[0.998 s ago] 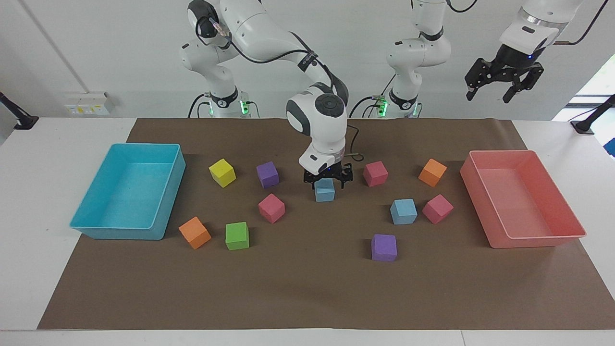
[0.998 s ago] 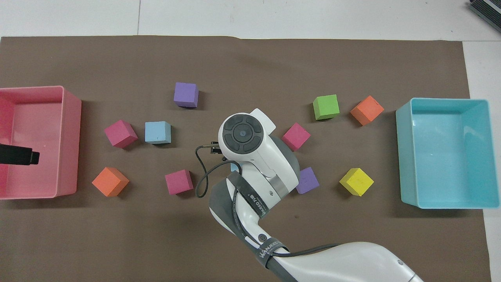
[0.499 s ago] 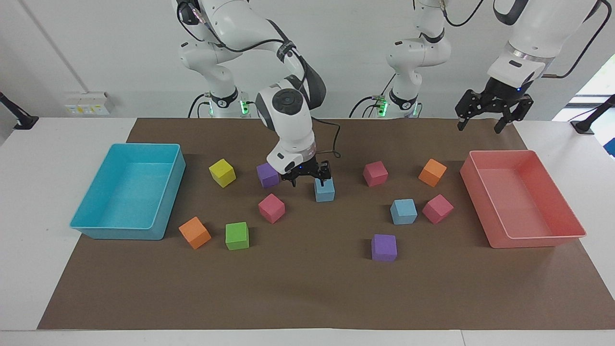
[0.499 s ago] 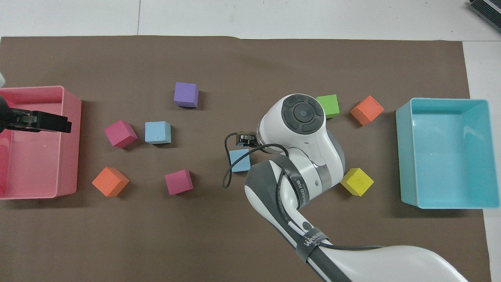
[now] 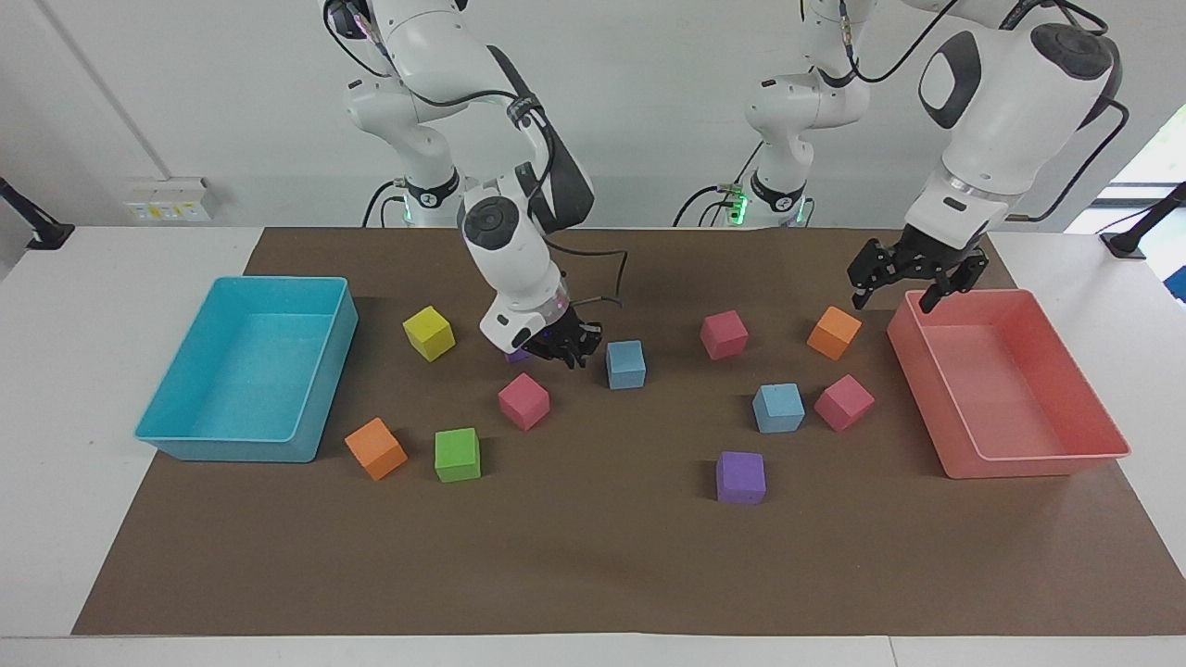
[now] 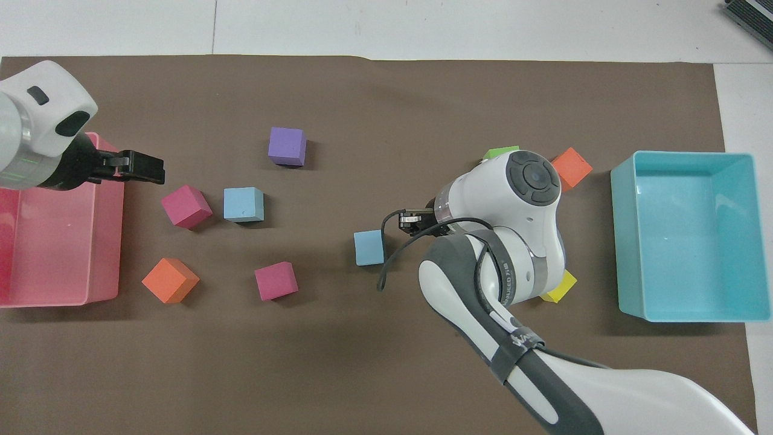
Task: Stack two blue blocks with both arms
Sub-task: 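Reach the left gripper to the light blue cube near the pink bin and grasp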
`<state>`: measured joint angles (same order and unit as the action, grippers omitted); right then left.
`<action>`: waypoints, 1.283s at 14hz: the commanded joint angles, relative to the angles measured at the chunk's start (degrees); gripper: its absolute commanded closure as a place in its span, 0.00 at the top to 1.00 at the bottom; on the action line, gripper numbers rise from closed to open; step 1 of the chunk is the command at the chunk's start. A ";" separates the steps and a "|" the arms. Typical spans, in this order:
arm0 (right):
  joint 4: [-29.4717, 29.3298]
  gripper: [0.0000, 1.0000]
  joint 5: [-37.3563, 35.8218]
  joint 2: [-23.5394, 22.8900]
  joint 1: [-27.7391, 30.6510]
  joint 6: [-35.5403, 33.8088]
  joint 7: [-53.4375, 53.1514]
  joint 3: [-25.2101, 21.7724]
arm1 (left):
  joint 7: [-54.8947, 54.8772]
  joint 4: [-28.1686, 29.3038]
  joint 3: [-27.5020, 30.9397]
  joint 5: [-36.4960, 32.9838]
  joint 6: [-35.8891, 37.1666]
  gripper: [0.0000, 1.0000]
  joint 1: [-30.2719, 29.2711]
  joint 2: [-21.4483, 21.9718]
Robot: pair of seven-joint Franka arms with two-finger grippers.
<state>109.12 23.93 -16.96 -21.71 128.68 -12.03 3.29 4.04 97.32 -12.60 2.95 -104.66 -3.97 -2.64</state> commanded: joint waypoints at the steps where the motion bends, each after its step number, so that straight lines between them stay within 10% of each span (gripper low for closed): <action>1: 3.82 0.00 8.47 1.40 1.32 2.10 8.66 0.57 | 4.21 2.52 -1.36 -1.10 -4.58 1.00 0.37 -2.27; 18: 8.21 0.00 42.05 -4.23 2.11 6.32 40.58 0.48 | 13.97 11.84 -3.48 -11.56 -25.42 1.00 4.68 -16.94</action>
<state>115.69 61.16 -21.44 -20.39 133.94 23.86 3.20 16.33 108.78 -16.48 -6.06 -127.58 -0.03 -17.41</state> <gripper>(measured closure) 0.991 0.000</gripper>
